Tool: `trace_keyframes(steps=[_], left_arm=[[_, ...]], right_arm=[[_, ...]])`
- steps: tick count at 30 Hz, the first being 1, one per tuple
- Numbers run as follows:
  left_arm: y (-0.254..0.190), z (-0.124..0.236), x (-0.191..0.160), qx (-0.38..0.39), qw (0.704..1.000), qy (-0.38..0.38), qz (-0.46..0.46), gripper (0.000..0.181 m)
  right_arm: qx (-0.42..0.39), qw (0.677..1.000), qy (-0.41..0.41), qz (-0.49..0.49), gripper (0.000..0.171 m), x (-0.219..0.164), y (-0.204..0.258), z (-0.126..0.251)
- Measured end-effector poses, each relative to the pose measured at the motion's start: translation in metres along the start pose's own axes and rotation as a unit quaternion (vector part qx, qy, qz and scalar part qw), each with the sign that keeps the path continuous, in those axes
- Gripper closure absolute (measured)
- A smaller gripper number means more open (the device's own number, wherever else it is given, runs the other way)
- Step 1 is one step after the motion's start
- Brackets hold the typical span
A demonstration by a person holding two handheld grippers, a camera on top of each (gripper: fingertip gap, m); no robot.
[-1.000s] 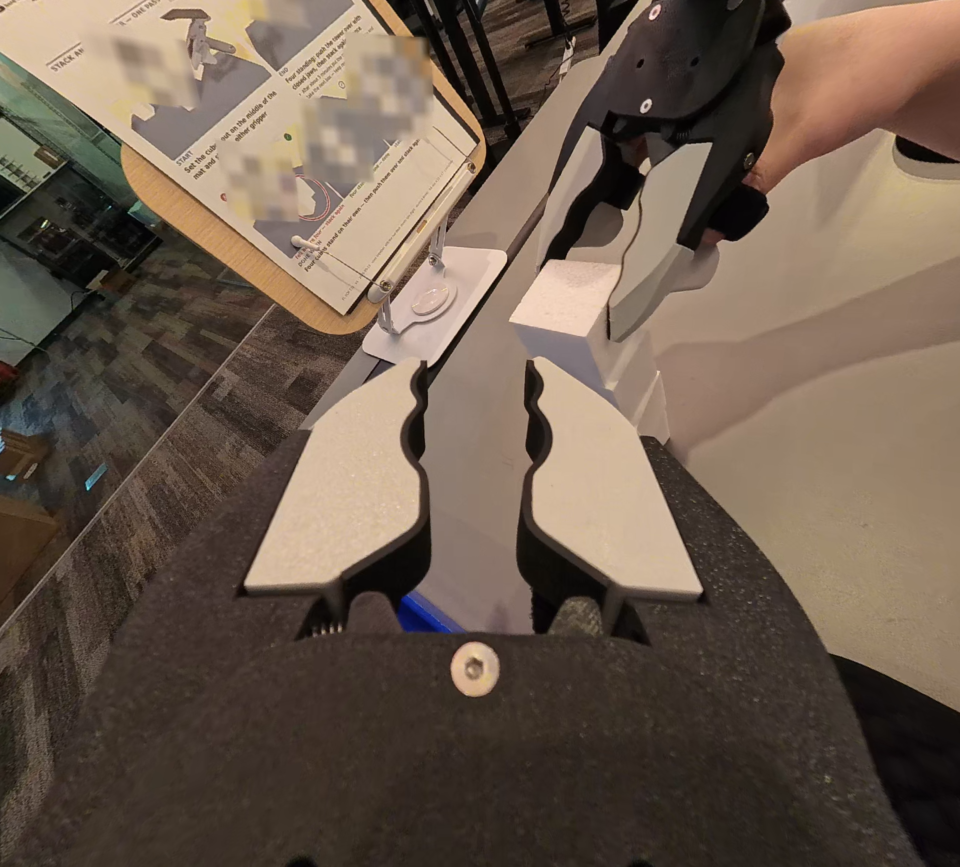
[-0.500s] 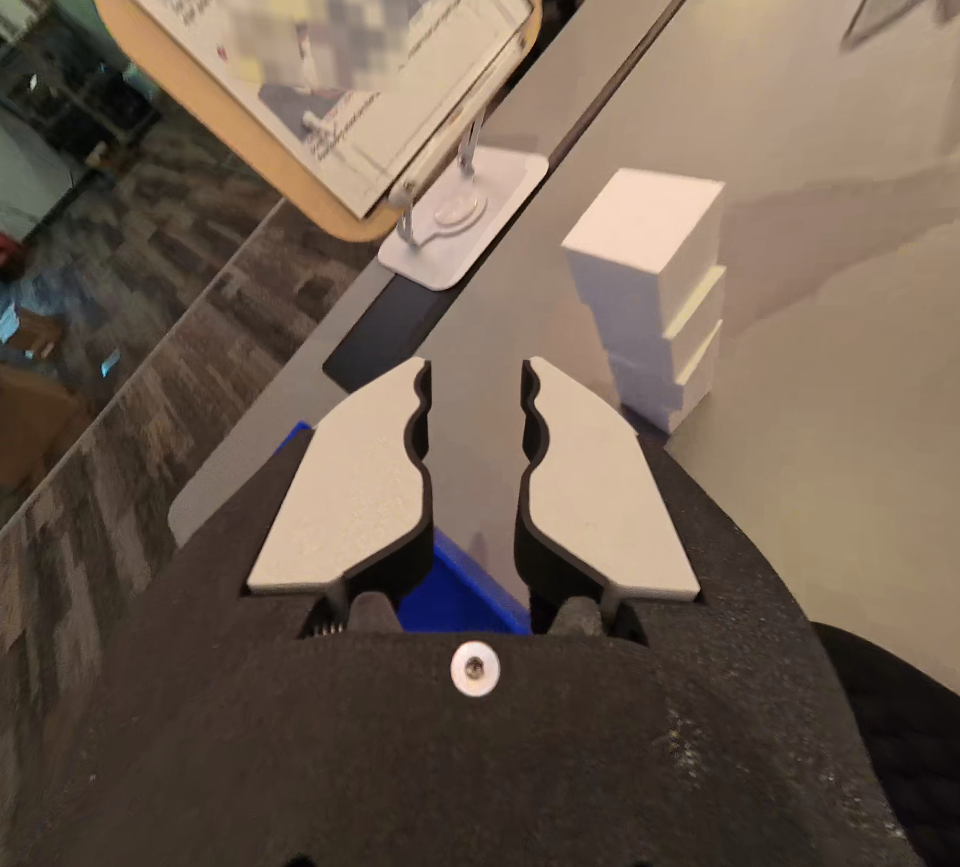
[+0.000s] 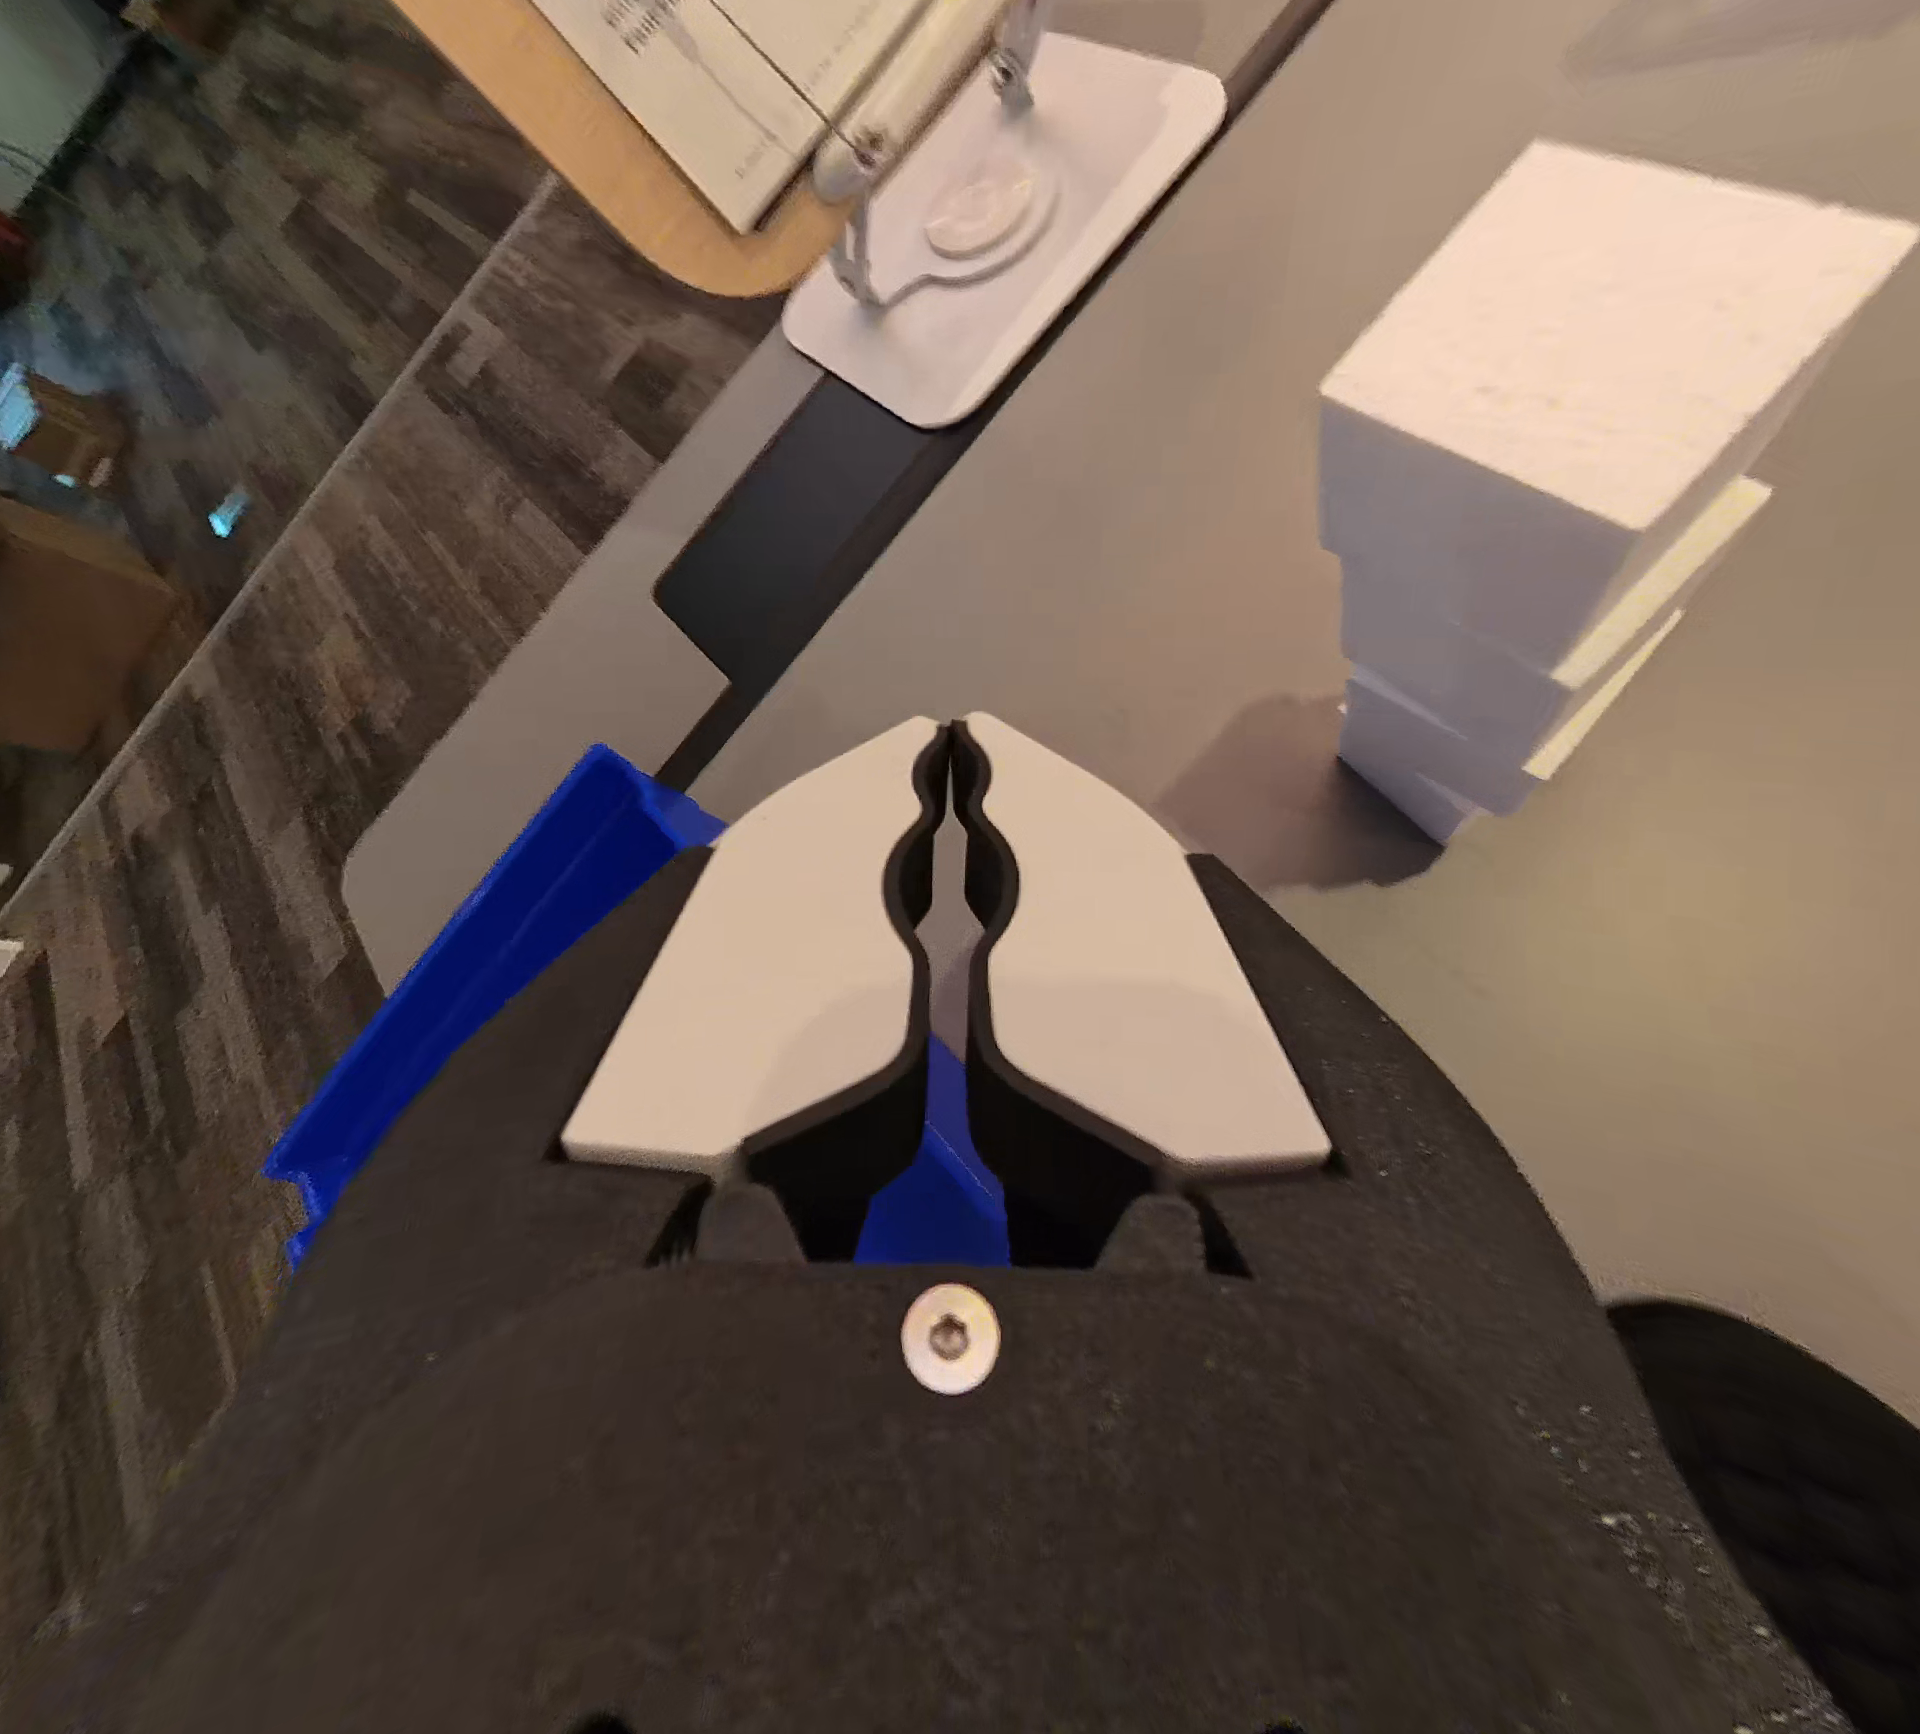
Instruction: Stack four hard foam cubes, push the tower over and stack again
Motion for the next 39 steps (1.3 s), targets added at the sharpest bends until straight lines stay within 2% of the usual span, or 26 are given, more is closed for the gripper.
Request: trace_keyframes(steps=[3,6,10,14,19,22,25,28,31,39], left_arm=[[0.005,0.016,0.006,0.007,0.997,-0.071,0.029,0.181],[0.005,0.035,0.01,0.002,0.988,-0.141,0.066,0.181],[-0.001,0.041,0.007,-0.012,0.978,-0.169,0.121,0.181],[-0.024,0.024,-0.007,-0.061,0.976,-0.121,0.169,0.181],[-0.064,-0.014,-0.038,-0.085,0.957,-0.044,0.273,0.181],[-0.08,-0.031,-0.048,-0.066,0.955,-0.017,0.288,0.181],[-0.089,-0.051,-0.05,-0.05,0.957,0.019,0.283,0.181],[-0.096,-0.072,-0.047,-0.051,0.96,0.055,0.27,0.181],[-0.094,-0.082,-0.039,-0.055,0.958,0.048,0.278,0.181],[-0.104,-0.082,0.009,-0.026,0.978,0.02,0.206,0.181]], right_arm=[[0.006,0.998,0.006,-0.057,0.171,-0.014,-0.021,0.005],[-0.028,0.999,0.003,-0.033,0.171,-0.016,-0.029,0.015],[-0.065,0.998,0.005,0.004,0.171,-0.012,-0.03,0.034],[-0.071,0.997,0.02,0.024,0.171,-0.007,-0.029,0.059],[-0.088,0.996,0.016,0.03,0.171,-0.002,-0.032,0.089],[-0.053,0.998,-0.01,0.023,0.171,0.003,-0.029,0.099],[-0.047,0.998,0.002,0.028,0.171,0.002,-0.027,0.102],[-0.068,0.994,0.06,0.057,0.171,-0.004,-0.027,0.098],[-0.097,0.987,0.102,0.082,0.17,-0.01,-0.028,0.095],[-0.087,0.99,0.084,0.067,0.171,-0.01,-0.032,0.096]])
Point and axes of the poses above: each gripper's, where its closed fingertips meet, z back along the fingers, x out of its top, y = z × x across the jaws, the point moved 8 cm from there along z, back along the fingers, and after that the axes turned 13 degrees about y, right-handed, at the moved point
